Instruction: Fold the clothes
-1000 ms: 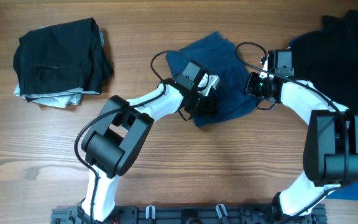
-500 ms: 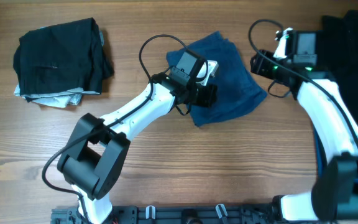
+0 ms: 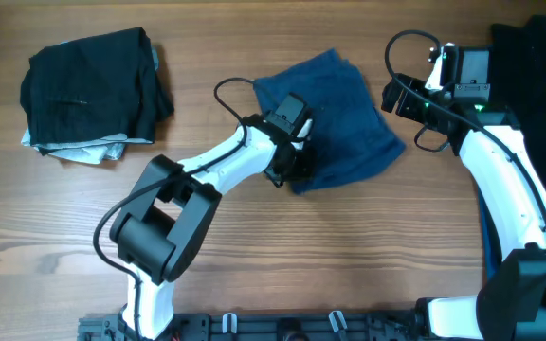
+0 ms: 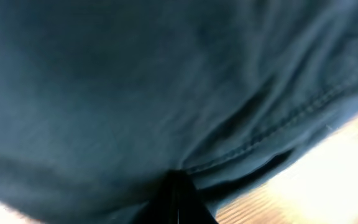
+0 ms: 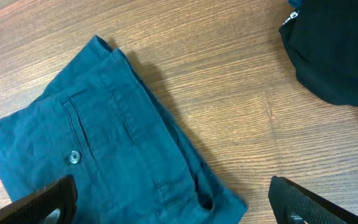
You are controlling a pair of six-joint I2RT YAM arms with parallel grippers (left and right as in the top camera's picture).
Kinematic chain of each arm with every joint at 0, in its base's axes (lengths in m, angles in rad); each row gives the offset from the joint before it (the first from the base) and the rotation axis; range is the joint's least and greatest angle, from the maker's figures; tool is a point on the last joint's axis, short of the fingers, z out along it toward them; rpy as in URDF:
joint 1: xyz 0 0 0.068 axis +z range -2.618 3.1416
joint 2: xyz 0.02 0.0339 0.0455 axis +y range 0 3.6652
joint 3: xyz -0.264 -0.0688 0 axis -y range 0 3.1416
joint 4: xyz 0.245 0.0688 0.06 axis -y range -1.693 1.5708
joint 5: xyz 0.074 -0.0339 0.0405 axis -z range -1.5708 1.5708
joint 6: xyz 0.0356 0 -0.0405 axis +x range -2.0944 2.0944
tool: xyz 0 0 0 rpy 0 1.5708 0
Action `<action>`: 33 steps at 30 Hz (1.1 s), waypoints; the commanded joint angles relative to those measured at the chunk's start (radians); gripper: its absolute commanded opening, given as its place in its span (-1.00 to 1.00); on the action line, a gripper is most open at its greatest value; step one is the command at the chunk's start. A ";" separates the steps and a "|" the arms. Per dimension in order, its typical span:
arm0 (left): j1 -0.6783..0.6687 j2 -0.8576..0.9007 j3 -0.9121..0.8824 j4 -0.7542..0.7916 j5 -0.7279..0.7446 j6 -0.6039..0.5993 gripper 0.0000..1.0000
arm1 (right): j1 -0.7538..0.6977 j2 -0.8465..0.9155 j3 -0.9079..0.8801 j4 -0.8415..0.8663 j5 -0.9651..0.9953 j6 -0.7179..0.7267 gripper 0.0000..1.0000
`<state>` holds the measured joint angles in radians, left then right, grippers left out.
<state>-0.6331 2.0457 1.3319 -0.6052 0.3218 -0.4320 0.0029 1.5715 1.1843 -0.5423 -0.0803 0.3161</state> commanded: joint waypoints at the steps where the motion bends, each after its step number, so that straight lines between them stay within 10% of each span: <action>1: 0.045 0.047 -0.021 -0.109 -0.336 -0.027 -0.92 | -0.004 0.010 -0.005 0.003 0.021 -0.001 0.99; 6: 0.185 0.047 -0.016 -0.068 -0.743 -0.024 -0.85 | -0.004 0.010 -0.005 0.003 0.021 -0.001 0.99; 8: 0.248 0.047 -0.016 0.090 -0.931 -0.017 -0.26 | -0.004 0.010 -0.005 0.003 0.021 -0.001 0.99; 11: 0.323 0.047 0.002 0.342 -0.862 0.061 0.50 | -0.004 0.010 -0.005 0.003 0.021 -0.001 0.99; 18: 0.269 -0.107 0.205 0.237 -0.621 0.110 0.65 | -0.004 0.010 -0.005 0.003 0.021 -0.001 0.99; 22: 0.188 -0.206 0.211 0.137 -0.481 0.064 0.15 | -0.004 0.010 -0.005 0.003 0.021 -0.001 0.99; 26: 0.126 -0.203 0.209 -0.111 -0.397 -0.051 -0.91 | -0.004 0.010 -0.005 0.003 0.021 -0.001 1.00; 33: 0.039 -0.129 0.111 -0.211 -0.269 -0.105 -0.92 | -0.004 0.010 -0.005 0.003 0.021 -0.001 0.99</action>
<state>-0.5579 1.8656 1.4940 -0.8188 -0.0113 -0.4999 0.0029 1.5715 1.1843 -0.5411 -0.0769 0.3161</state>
